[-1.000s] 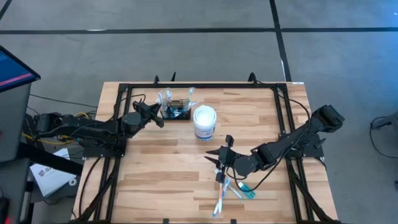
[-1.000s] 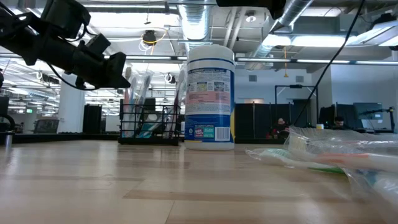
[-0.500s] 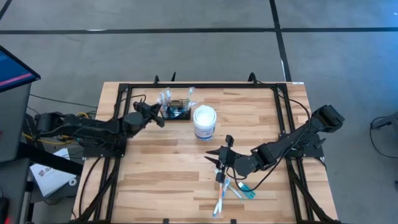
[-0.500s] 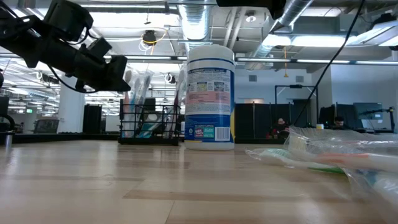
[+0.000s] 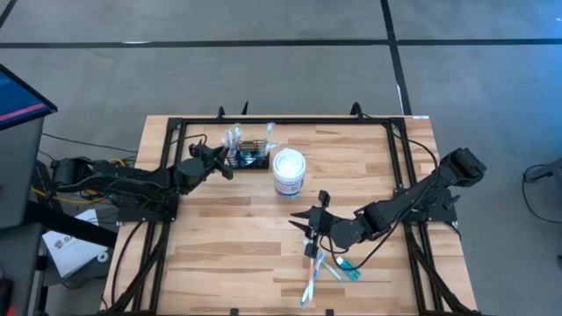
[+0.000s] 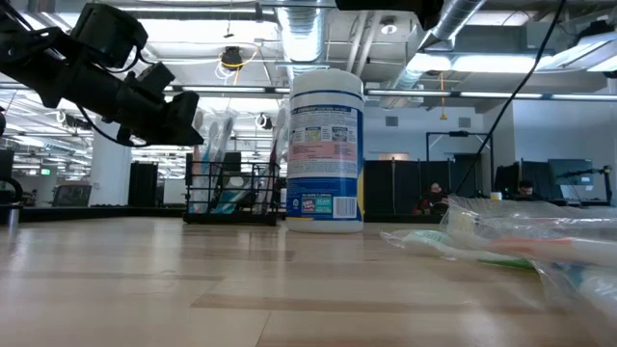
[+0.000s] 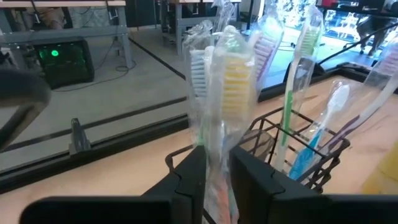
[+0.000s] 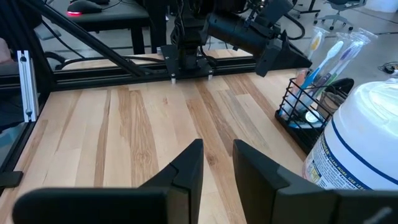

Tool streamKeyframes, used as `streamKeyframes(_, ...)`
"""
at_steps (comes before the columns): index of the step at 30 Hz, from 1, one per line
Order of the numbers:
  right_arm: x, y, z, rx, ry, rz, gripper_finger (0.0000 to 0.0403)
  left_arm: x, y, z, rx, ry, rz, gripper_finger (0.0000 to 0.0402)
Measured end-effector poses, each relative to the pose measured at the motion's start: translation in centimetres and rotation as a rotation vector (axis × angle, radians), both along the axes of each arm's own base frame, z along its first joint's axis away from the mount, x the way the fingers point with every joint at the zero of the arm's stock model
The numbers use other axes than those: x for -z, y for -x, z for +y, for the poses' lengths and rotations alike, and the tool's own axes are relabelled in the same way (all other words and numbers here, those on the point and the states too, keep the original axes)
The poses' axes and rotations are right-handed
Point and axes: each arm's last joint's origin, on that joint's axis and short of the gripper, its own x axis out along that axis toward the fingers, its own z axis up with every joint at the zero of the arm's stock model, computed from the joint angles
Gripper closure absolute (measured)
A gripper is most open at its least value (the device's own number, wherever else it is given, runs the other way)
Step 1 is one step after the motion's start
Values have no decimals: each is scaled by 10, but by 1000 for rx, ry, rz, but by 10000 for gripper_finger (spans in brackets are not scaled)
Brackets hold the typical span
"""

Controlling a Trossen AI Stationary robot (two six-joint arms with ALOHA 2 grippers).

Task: Pick & Place toothbrushing station
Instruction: Put the top orange toothbrush into the mesh organizer, then put the orange toothbrush into the mesh organizer

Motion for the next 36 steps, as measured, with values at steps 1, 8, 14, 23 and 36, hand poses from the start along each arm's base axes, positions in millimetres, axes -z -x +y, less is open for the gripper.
streamKeyframes(1, 0, 0, 0, 0, 0, 0, 325, 0, 0, 0, -1, -1, -3, 332)
streamKeyframes(8, 0, 0, 0, 0, 0, 0, 325, -2, 0, 0, -2, -8, -17, 318)
streamKeyframes(14, 0, 0, 0, 0, 0, 0, 325, -3, 0, 0, -5, -11, -22, 308)
streamKeyframes(23, 0, 0, 0, 0, 0, 1, 325, -3, -1, 0, 2, -27, -8, 275)
streamKeyframes(36, 0, 0, 0, 0, 0, 1, 325, -4, -1, 0, 2, -29, -17, 212)
